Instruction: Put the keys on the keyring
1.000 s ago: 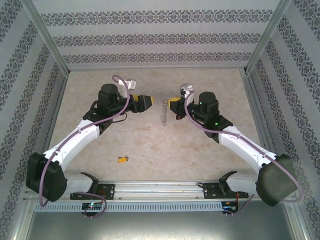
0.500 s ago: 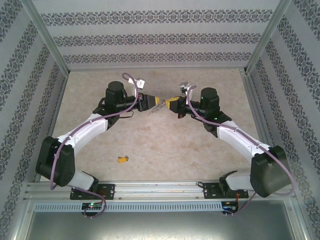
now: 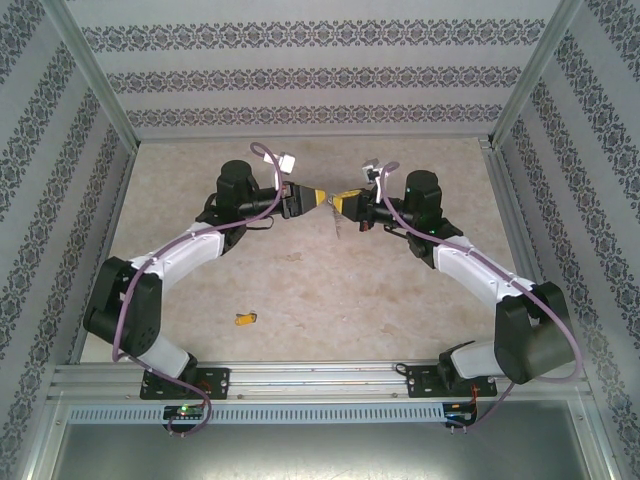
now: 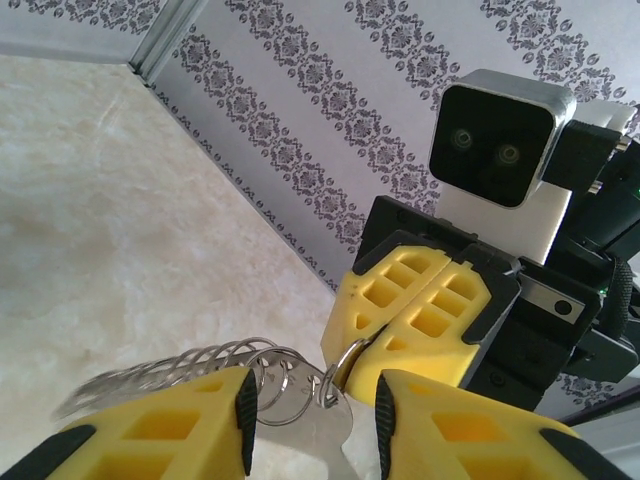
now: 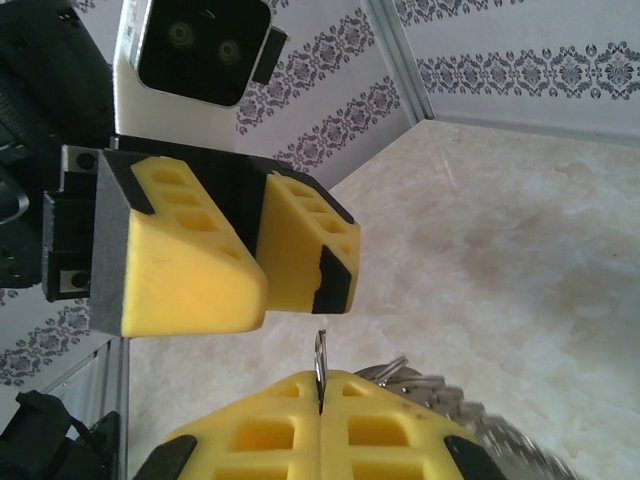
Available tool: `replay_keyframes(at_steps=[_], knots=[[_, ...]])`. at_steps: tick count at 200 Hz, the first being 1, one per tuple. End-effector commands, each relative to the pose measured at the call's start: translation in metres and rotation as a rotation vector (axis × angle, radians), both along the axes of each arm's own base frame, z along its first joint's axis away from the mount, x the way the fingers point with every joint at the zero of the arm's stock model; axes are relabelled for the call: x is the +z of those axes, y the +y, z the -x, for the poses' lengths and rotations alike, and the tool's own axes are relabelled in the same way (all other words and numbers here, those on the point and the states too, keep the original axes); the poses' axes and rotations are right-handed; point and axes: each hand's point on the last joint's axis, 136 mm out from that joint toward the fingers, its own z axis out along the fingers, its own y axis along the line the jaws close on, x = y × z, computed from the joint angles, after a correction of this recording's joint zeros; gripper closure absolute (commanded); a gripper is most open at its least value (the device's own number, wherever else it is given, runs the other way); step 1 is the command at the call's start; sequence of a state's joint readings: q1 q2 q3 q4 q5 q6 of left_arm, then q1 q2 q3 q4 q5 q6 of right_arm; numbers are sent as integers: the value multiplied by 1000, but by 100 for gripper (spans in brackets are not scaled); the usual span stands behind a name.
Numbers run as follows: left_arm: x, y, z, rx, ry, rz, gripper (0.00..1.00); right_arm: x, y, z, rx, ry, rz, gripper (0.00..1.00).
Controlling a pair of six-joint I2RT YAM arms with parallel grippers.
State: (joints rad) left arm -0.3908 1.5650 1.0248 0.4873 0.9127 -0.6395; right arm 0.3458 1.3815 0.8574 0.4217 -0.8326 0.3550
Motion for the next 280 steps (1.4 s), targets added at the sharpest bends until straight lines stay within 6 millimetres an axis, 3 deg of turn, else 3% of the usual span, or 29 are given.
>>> replay_keyframes(at_steps=[1,69,223,280], knots=[[25,-7,-1,-30,-73,56,62,26,1,0,32,-72,-49,100],[30,-12,6,-54,-88,66,63,29,3,-2,43,-61,-91,100],[33,-22,16,-91,-105,93,80,22,0,-8,25,-36,-109,100],[31,-27,21,-105,-122,89,81,22,0,-8,31,-31,-115,100]])
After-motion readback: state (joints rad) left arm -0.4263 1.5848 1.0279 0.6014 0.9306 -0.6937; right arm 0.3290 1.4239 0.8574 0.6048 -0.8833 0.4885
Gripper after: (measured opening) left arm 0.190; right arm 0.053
